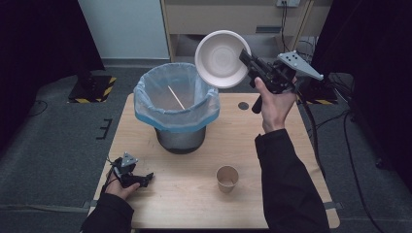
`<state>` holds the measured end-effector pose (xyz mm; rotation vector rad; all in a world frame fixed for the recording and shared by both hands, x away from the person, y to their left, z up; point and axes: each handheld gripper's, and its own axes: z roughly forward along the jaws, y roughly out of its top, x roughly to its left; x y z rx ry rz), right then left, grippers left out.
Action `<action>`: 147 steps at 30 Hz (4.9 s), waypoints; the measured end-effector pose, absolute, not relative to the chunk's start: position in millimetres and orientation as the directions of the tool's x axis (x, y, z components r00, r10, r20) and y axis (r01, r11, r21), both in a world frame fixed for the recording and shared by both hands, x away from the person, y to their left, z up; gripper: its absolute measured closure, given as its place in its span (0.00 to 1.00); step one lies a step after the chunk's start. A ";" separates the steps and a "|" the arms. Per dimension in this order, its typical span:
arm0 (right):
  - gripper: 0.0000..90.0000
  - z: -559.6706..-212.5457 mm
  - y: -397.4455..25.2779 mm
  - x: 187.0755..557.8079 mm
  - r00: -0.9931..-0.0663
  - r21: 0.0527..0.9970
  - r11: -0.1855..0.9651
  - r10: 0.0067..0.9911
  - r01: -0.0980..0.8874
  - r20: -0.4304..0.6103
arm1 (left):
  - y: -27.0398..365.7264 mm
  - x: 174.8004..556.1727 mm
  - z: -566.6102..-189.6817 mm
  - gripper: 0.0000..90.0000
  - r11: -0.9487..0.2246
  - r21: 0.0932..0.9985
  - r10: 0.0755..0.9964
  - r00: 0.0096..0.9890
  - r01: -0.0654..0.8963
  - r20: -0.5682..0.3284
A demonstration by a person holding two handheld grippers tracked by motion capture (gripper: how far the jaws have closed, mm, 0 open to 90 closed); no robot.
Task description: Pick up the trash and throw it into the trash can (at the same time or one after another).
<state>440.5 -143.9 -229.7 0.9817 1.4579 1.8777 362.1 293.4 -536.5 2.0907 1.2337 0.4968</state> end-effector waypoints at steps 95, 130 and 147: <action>0.56 -420.3 -196.3 381.8 -0.605 0.910 0.081 0.770 0.407 0.202 | 293.0 361.9 -536.4 0.00 -0.349 0.697 0.872 0.490 0.626 -0.004; 0.91 -480.6 -165.5 369.8 -0.705 0.697 0.364 0.649 0.617 0.285 | 292.9 361.8 -536.4 0.00 -0.349 0.697 0.871 0.490 0.626 -0.005; 0.92 -456.0 -181.5 372.2 -0.661 0.816 0.183 0.693 0.549 0.289 | 292.9 361.8 -536.4 0.00 -0.348 0.698 0.871 0.490 0.626 -0.005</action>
